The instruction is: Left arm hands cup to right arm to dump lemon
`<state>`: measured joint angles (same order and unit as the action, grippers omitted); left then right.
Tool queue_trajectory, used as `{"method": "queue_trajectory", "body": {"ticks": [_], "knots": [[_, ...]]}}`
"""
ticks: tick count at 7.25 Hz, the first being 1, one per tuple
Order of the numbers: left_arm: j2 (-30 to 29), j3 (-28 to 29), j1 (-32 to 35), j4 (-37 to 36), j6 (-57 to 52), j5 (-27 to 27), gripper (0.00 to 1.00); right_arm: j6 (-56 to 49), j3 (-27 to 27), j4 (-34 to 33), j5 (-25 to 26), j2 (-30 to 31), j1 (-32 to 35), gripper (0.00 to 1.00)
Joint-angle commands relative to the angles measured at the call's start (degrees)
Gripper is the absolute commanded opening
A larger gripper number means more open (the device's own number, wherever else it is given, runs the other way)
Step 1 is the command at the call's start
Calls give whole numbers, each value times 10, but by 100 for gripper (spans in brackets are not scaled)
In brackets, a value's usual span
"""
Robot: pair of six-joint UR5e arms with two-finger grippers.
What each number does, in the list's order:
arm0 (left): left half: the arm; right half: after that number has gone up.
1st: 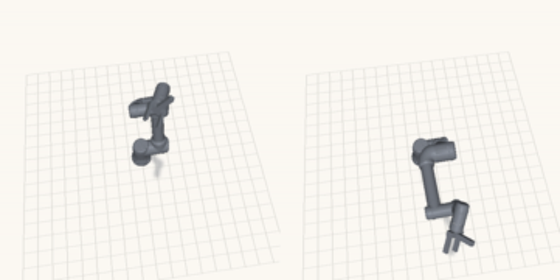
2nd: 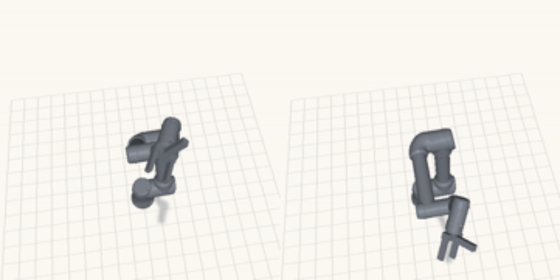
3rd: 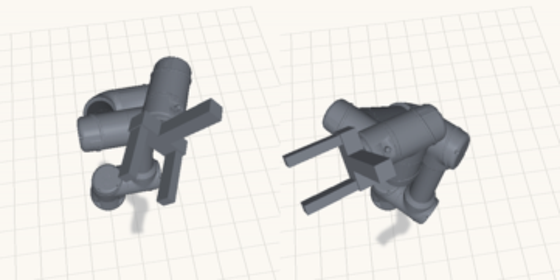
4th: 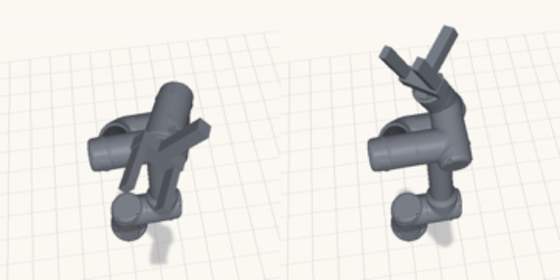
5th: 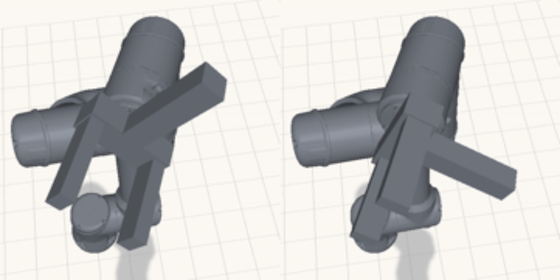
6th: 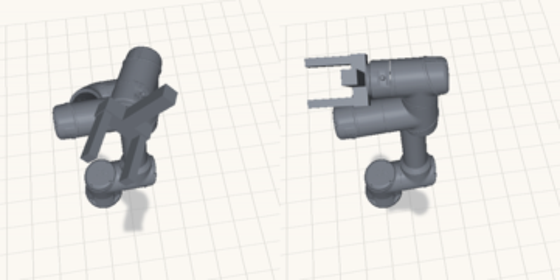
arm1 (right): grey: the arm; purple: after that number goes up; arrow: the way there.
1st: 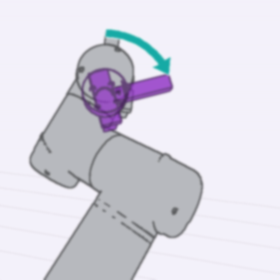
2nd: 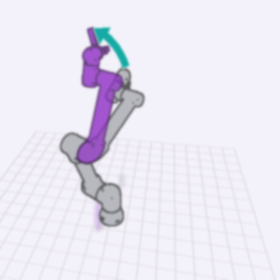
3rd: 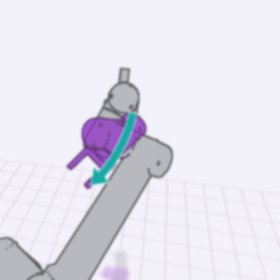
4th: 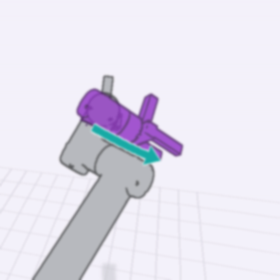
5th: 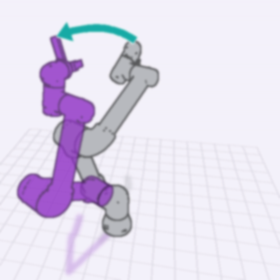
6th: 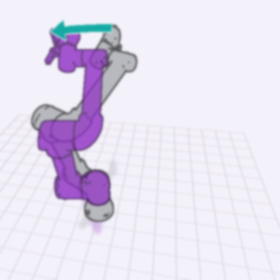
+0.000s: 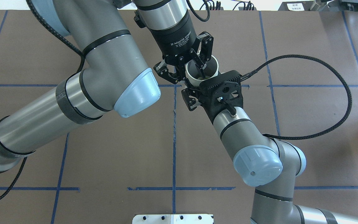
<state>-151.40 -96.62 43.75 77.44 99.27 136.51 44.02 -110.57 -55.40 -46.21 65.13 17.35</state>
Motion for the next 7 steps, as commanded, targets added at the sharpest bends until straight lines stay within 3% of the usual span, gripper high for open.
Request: {"method": "queue_trajectory", "body": {"ticks": [1,4,7], "knots": [[9,-29,33,3,1,0,100,-26,-7,-1,-5,-2,28,25],[86,-95,32,7,0,-1,100,-53,-9,1,-77,-1,118,25],[135,-120,33,7,-8,-3,100,-49,-8,0,-180,8,206,24]]}}
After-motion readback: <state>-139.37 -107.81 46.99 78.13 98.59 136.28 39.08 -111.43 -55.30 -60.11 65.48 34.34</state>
